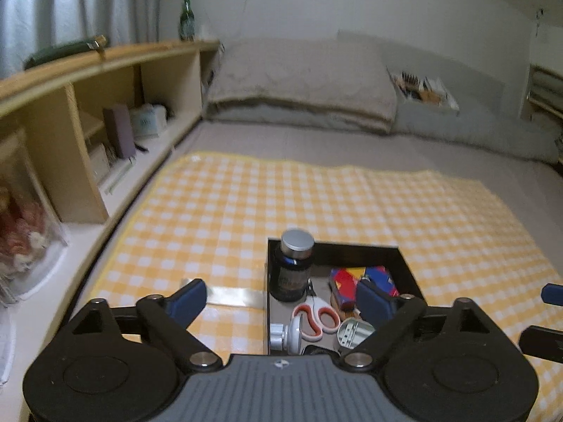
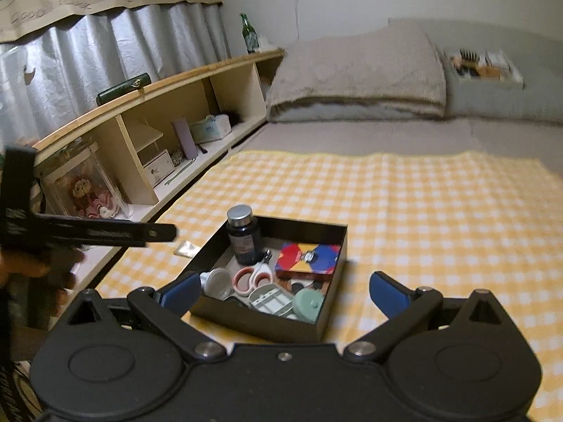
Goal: Organize rigid objects
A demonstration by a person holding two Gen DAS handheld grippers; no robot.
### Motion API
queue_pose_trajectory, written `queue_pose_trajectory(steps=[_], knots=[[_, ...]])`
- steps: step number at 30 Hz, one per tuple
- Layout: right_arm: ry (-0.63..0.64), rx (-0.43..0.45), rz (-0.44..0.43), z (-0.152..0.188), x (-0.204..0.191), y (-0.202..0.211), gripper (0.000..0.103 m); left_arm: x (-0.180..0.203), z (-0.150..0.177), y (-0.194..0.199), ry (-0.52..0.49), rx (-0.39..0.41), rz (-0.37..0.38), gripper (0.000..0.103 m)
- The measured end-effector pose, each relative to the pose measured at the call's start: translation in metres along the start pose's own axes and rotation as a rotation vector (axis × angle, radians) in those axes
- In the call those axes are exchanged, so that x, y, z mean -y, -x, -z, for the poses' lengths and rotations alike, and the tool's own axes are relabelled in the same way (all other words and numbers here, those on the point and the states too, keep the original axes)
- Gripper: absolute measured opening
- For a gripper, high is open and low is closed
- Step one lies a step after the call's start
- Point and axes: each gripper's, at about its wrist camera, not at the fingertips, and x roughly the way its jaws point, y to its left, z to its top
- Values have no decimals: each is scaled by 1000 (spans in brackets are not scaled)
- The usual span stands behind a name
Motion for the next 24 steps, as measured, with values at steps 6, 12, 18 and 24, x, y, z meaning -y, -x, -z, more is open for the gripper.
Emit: queue_pose_trajectory(steps=[6, 12, 18, 24], knots=[[25, 43, 23, 3, -2, 13, 103, 7, 9, 35, -14, 87, -15, 100], [54, 84, 55, 6, -2, 23, 103, 18, 29, 61, -5, 142, 0, 103], [76, 119, 86, 13, -4, 30, 103, 30, 45, 76, -48, 175, -17, 103], [112, 150, 106, 18, -9, 36, 103, 34, 54, 82, -53, 177, -8, 103]])
